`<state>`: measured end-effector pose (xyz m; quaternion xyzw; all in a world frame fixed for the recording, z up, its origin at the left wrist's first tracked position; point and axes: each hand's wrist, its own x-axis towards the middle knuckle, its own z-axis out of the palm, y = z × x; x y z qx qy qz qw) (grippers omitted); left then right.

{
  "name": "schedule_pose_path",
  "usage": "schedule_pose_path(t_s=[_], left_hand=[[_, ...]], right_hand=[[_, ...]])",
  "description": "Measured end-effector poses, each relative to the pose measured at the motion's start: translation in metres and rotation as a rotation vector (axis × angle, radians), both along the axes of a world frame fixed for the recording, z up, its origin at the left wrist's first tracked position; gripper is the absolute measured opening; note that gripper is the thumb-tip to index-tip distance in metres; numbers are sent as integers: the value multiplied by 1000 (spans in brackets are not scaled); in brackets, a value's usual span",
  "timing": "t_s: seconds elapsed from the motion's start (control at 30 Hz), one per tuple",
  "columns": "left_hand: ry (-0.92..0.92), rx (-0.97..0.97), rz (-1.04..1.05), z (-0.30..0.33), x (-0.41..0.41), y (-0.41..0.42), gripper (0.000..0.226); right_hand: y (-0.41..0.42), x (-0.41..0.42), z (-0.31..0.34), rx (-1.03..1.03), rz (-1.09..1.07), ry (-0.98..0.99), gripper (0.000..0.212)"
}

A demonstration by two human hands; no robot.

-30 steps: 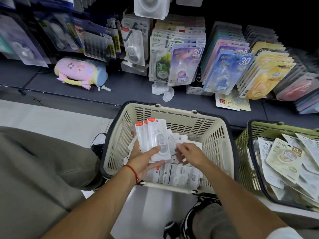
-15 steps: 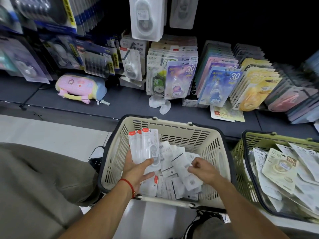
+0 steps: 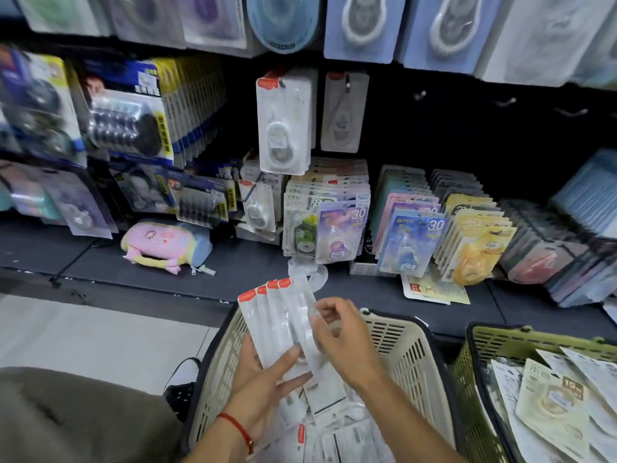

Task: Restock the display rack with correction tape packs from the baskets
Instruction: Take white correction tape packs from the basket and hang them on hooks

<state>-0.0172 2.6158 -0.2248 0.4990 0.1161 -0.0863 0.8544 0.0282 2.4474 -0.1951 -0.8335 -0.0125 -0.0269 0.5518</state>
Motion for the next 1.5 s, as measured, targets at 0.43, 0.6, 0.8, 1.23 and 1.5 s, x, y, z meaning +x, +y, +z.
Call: schedule_pose_path(t_s=[0.43, 0.6, 0.8, 1.23, 1.5], left_hand=[[-265, 61, -183, 143, 98, 26, 86], [-388, 200, -152, 195, 136, 38, 79], [-430, 283, 68, 206, 154, 43, 75], [-519, 290, 183, 219, 153, 38, 79], [-492, 213, 111, 216, 155, 39, 79]], right_hand=[[-4, 70, 143, 179, 79, 27, 40], [-23, 92, 187, -23, 15, -128, 36], [-44, 115, 192, 102, -62, -226, 15], [-17, 131, 205, 311, -103, -351, 14], [-14, 127, 198, -168, -248, -279, 41]])
